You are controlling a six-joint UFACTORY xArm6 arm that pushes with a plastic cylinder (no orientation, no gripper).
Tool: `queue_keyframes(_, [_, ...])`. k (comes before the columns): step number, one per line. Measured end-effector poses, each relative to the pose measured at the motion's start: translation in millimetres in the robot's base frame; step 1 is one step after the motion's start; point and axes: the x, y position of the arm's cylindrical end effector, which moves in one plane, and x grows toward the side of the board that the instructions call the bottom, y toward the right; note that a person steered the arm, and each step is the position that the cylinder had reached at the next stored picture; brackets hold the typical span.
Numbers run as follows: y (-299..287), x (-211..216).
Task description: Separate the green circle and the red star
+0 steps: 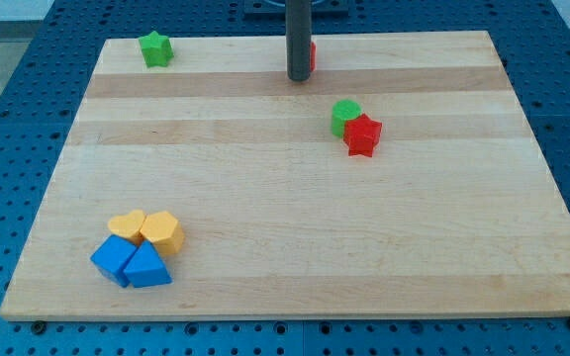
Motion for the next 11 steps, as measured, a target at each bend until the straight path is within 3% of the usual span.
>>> queue_keyframes(3, [0.3, -14.1])
queue_keyframes(6, [-1.2, 91.3])
queue_keyframes(11, [109.4, 105.9])
